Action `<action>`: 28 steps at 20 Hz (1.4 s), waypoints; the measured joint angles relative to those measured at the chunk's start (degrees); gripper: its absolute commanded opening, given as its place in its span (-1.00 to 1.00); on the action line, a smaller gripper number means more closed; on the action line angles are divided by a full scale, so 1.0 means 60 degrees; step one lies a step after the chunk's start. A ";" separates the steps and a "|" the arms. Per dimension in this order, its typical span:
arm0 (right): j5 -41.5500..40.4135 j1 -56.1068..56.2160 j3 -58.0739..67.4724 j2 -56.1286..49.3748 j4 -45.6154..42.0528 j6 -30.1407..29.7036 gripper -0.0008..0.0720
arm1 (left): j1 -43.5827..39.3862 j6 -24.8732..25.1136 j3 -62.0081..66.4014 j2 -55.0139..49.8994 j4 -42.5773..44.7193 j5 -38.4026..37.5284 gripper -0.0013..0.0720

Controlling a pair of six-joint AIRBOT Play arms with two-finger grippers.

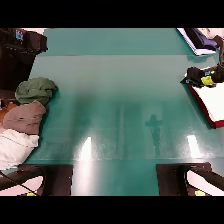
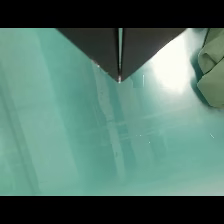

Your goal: Fold the shirts.

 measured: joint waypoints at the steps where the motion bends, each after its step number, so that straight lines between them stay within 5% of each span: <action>1: -0.0004 -0.0015 0.0000 -0.0004 0.0000 0.0000 -0.93 | 0.0000 0.0004 0.0000 0.0000 0.0004 0.0044 -0.86; 3: -0.0022 -0.0066 0.0000 -0.0015 -0.0004 -0.0033 -0.93 | 0.0000 0.0004 0.0000 -0.0011 0.0073 0.0277 0.65; 12: 0.0146 -0.0073 0.0000 -0.0018 0.0015 -0.0335 -0.93 | 0.0335 -0.0776 -0.1650 -0.0969 0.3909 0.0168 0.70; 18: 0.0313 -0.0047 0.0000 -0.0018 0.0051 -0.0346 -0.93 | 0.1796 -0.1300 -0.4513 -0.1166 0.3799 0.1468 0.70; 25: 0.0601 -0.0047 0.0000 -0.0018 0.0084 -0.0331 -0.93 | 0.2302 -0.1410 -0.5989 -0.1279 0.3362 0.3566 0.69; 26: 0.0656 -0.0047 0.0000 -0.0018 0.0084 -0.0328 -0.93 | 0.2324 -0.1417 -0.6043 -0.1311 0.3377 0.3716 0.50; 27: 0.0696 -0.0047 0.0000 -0.0018 0.0084 -0.0328 -0.93 | 0.2339 -0.1428 -0.6084 -0.1355 0.3384 0.3865 -0.36; 28: 0.0743 -0.0047 0.0000 -0.0018 0.0087 -0.0321 -0.93 | 0.2342 -0.1428 -0.6109 -0.1384 0.3399 0.3993 -0.86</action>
